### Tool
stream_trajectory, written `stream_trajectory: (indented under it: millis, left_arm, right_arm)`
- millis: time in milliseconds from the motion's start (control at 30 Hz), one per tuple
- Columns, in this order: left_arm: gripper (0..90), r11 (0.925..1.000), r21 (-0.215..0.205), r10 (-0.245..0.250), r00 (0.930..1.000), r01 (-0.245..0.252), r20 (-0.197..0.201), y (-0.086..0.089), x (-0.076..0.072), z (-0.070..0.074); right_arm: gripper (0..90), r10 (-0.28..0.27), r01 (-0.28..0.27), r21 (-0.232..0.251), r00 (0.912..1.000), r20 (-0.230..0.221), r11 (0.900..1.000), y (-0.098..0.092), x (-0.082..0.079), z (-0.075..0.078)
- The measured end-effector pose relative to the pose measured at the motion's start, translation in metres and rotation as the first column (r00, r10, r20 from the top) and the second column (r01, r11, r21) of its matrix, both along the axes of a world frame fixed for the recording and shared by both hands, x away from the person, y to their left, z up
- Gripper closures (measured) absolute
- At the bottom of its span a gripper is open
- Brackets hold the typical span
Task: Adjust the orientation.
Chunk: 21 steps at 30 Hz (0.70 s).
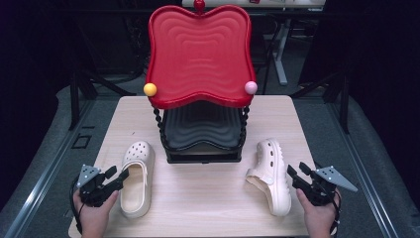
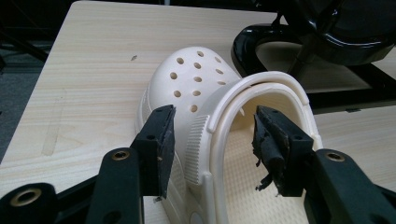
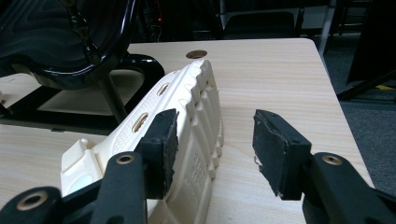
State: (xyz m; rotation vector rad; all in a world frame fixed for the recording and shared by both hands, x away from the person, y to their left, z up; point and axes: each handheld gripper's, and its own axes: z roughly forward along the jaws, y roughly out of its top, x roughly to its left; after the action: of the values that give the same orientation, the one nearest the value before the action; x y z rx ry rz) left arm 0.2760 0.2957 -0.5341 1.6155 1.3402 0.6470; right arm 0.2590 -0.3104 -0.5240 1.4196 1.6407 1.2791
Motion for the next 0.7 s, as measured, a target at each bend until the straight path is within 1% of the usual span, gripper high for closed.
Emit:
stream_trajectory:
  millis: [100, 200, 367, 400, 500, 567, 600, 633, 700]
  left_arm:
    - [49.0, 1.0, 0.003, -0.002, 1.0, 0.002, -0.006, 0.0, 0.001, 0.0]
    - [49.1, 1.0, 0.004, -0.005, 1.0, 0.005, -0.003, -0.001, 0.0, 0.0]
    - [50.9, 0.9999, 0.009, -0.006, 0.9998, 0.005, 0.019, -0.003, -0.003, 0.003]
    - [51.4, 0.9998, 0.018, -0.003, 0.9998, 0.003, 0.018, -0.004, -0.003, 0.003]
    - [51.7, 0.9997, 0.024, -0.007, 0.9999, 0.007, 0.013, -0.006, -0.001, 0.003]
    - [51.7, 0.9994, 0.034, -0.009, 0.9999, 0.009, 0.01, -0.008, 0.001, 0.002]
    - [51.6, 0.9989, 0.046, -0.014, 0.9999, 0.013, 0.008, -0.01, 0.003, 0.002]
    - [51.7, 0.9989, 0.046, -0.014, 0.9999, 0.013, 0.008, -0.01, 0.003, 0.002]
    - [52.6, 0.9966, 0.081, -0.017, 0.9997, 0.016, 0.015, -0.015, 0.008, 0.001]
  right_arm:
    - [49.3, -0.001, 0.001, 0.0, 1.0, -0.003, 1.0, -0.001, 0.0, 0.0]
    - [49.3, -0.009, 0.009, 0.005, 0.9999, -0.005, 1.0, -0.003, 0.0, 0.0]
    - [49.2, -0.013, 0.013, 0.011, 0.9999, -0.002, 1.0, -0.003, 0.0, 0.0]
    - [49.2, -0.012, 0.012, 0.016, 0.9999, 0.003, 1.0, -0.003, -0.001, 0.0]
    - [49.1, -0.013, 0.013, 0.011, 0.9999, 0.001, 1.0, -0.004, -0.003, 0.001]
    - [49.1, -0.019, 0.019, 0.018, 0.9998, 0.007, 1.0, -0.005, -0.003, 0.001]
    - [49.1, -0.021, 0.021, 0.018, 0.9997, 0.009, 1.0, -0.006, -0.004, 0.001]
    - [49.1, -0.021, 0.021, 0.018, 0.9997, 0.009, 1.0, -0.006, -0.004, 0.001]
    - [49.1, -0.025, 0.025, 0.017, 0.9997, 0.003, 1.0, -0.007, -0.005, 0.001]
